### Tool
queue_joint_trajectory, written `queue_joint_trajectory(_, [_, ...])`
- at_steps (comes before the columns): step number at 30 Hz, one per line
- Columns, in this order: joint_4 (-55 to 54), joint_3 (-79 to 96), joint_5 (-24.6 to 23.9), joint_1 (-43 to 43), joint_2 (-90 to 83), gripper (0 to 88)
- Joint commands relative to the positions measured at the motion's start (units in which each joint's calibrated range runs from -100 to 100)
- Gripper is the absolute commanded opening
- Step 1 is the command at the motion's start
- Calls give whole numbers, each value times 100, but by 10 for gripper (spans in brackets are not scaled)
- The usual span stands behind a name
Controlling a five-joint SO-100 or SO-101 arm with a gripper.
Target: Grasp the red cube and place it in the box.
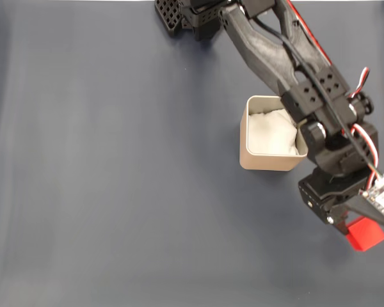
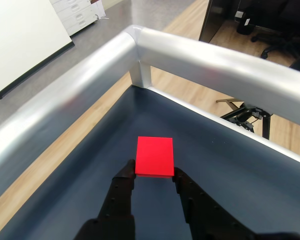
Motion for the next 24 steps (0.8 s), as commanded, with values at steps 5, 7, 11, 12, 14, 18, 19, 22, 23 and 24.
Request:
queue_joint_trajectory(5, [129, 426, 98, -80, -1427, 106])
queue_joint_trajectory(7, [154, 599, 117, -88, -1687, 105])
queue_joint_trajectory(11, [228, 1110, 142, -73, -2284, 102])
queue_joint_trajectory(12, [252, 1247, 147, -59, -2440, 102])
queue_joint_trajectory(14, [260, 1584, 147, -38, -2786, 102])
queue_joint_trajectory(18, [351, 2286, 151, 12, -3521, 101])
queue_joint_trajectory(19, [367, 2495, 147, 26, -3729, 101])
queue_joint_trajectory(22, [433, 3088, 142, 54, -4300, 100])
queue_joint_trajectory(23, [433, 3270, 142, 69, -4473, 100])
queue_joint_trajectory(24, [449, 3434, 137, 83, -4638, 100])
